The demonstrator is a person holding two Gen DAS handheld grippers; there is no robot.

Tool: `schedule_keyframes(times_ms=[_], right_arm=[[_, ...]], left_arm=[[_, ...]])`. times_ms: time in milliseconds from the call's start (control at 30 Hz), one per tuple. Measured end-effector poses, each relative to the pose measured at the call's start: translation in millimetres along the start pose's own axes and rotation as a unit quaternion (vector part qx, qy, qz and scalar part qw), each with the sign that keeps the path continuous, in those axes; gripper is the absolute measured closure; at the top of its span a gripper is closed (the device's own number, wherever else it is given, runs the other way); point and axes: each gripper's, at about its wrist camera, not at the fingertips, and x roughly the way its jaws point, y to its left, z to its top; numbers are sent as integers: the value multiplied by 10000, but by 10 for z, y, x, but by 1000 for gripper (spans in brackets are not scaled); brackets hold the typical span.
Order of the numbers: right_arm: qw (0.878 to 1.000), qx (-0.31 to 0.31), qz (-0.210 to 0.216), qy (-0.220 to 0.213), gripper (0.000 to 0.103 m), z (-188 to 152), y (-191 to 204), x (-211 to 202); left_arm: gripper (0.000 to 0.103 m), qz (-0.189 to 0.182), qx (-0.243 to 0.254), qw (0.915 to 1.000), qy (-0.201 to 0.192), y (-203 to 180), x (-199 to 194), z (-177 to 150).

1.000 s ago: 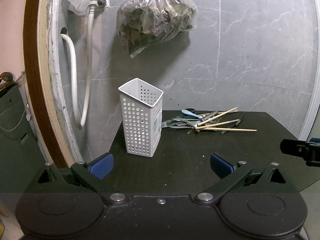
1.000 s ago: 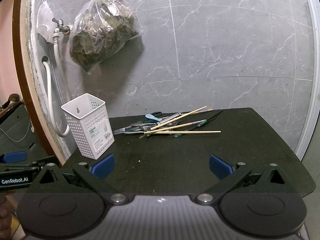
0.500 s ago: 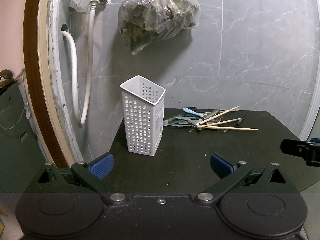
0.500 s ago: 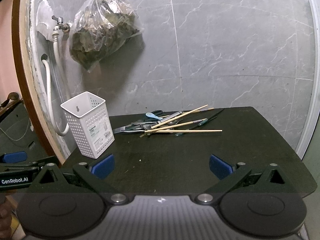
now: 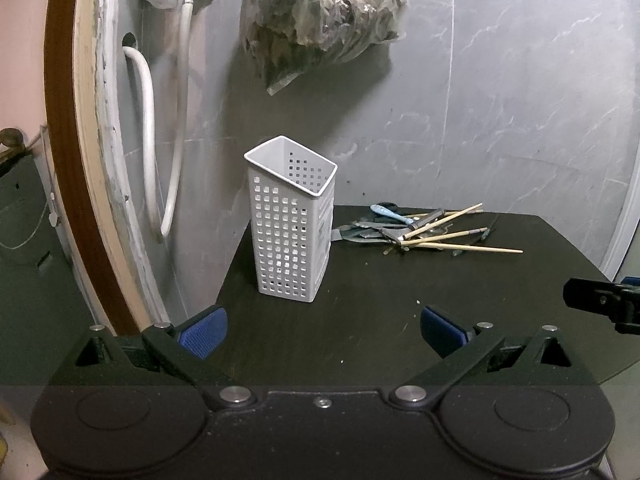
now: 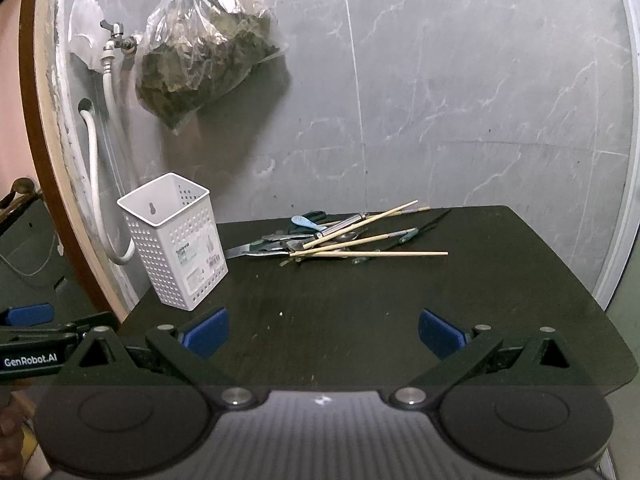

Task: Organize utensils
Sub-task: 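Grasp the white perforated caddy with the left tool and lift it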

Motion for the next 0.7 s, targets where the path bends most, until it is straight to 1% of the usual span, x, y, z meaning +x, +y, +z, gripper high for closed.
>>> schedule_keyframes(times_ms=[133, 333, 500, 633, 700], right_arm=[[10000, -2, -19, 81, 0, 0, 24, 55], [9995, -65, -42, 302, 0, 0, 17, 161], [9989, -161, -75, 440, 0, 46, -88, 347], [9989, -122, -36, 442, 0, 175, -241, 611], [9990, -163, 45, 416, 0, 252, -299, 759]], left_arm=[[1, 54, -10, 10000, 81, 25, 72, -10], [0, 284, -94, 9994, 188, 47, 293, 2], [0, 518, -51, 9986, 98, 71, 591, 75], [1, 595, -8, 9982, 15, 87, 904, 248], [0, 619, 79, 9980, -101, 89, 1050, 338]])
